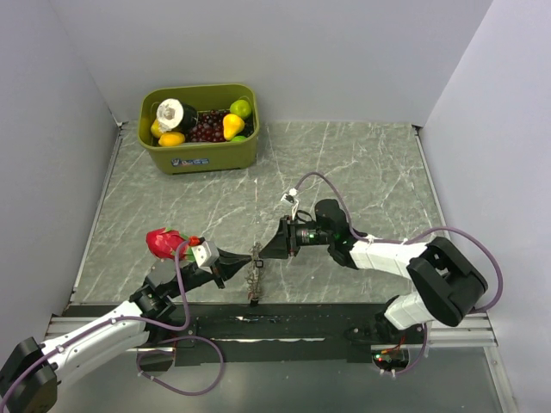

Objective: Put the keys on the keyring

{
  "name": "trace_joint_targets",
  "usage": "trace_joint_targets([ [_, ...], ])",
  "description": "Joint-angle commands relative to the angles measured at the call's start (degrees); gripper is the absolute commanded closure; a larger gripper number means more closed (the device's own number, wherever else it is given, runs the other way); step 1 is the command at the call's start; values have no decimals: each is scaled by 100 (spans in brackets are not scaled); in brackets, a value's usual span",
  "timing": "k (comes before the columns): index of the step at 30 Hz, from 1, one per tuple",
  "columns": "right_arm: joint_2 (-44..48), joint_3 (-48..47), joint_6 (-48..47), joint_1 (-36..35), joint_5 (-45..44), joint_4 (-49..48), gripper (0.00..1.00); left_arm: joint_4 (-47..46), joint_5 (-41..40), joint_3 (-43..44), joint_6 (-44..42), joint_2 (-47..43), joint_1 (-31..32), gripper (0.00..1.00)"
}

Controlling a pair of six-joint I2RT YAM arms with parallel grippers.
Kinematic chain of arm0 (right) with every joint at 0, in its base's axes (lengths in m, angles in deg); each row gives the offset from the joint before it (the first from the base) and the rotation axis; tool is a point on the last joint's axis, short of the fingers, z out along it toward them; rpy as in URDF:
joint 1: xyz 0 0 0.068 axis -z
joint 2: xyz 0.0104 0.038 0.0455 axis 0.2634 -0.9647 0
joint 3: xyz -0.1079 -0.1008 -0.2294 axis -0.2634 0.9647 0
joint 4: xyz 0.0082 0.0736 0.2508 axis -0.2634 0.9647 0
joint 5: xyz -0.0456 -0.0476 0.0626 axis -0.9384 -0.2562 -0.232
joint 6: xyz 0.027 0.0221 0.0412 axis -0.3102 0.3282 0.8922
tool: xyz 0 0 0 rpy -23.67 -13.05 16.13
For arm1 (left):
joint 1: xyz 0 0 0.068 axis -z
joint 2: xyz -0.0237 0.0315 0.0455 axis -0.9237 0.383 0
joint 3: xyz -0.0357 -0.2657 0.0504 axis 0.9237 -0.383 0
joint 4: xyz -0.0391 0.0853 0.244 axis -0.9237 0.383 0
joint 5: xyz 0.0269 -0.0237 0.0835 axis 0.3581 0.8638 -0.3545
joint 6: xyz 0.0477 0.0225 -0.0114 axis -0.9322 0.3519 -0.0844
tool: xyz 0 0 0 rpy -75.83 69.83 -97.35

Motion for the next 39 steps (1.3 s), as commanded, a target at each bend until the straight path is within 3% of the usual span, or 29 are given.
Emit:
trace_joint_targets([
  [1, -230, -178, 384, 46, 281, -912, 58, -301, -4, 88, 39, -97, 45, 99],
  [18, -529, -319, 358, 29, 175, -948, 63, -336, 13, 62, 30, -88, 62, 99],
  [23, -582, -293, 279, 20, 140, -1045, 59, -336, 22, 53, 30, -97, 71, 99],
  [30, -538, -425, 59, -85, 35, -737, 45, -318, 14, 53, 48, -114, 80, 99],
  [39, -696, -451, 253, -165, 316, -1133, 53, -310, -4, 53, 48, -132, 89, 99],
])
